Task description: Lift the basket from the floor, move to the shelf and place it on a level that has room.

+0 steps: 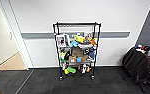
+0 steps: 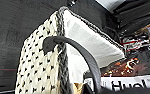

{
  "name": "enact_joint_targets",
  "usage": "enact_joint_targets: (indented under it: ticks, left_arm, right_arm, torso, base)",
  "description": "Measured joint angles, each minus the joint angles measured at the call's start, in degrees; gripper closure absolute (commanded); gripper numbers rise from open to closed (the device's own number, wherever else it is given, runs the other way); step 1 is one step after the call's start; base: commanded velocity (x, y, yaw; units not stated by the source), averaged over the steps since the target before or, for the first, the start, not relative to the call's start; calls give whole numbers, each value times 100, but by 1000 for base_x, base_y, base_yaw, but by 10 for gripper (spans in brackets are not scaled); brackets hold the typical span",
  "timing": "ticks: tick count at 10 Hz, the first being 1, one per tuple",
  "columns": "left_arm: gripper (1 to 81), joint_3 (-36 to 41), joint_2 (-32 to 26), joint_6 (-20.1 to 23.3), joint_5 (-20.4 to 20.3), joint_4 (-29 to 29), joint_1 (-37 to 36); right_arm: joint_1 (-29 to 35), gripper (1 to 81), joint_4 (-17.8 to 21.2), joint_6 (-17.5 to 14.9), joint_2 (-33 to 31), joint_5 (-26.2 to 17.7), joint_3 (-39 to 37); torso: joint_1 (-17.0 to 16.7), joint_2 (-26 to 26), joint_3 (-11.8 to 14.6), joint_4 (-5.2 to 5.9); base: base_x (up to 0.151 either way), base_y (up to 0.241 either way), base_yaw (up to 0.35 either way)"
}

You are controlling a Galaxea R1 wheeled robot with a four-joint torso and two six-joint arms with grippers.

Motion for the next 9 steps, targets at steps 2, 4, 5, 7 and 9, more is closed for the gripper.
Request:
enact_joint_targets:
  ticks: [2,4,5,7,9]
  left_arm:
    - [811,0,27,4,-38,0,-2]
    - [811,0,27,2,-33,0,-10]
    - [811,0,27,0,-30,0,-7]
    - [811,0,38,2,-33,0,-5]
    - [811,0,55,2,-38,-2,-2]
  right_arm:
    - [0,811,0,-5,-28,63,0]
    - [0,811,0,0,-28,69,0]
    - [0,811,0,0,-57,72,37]
    - [0,811,0,-2,-182,100,240]
    - [-2,811,0,0,-232,140,297]
  torso:
    - [-6,-2,2,0]
    - [-5,0,2,0]
    - [-5,-2,2,0]
    - [-5,-2,2,0]
    - [-6,-2,2,0]
  base:
    - [96,0,0]
    - [97,0,0]
    - [97,0,0]
    - [97,0,0]
    - [105,0,0]
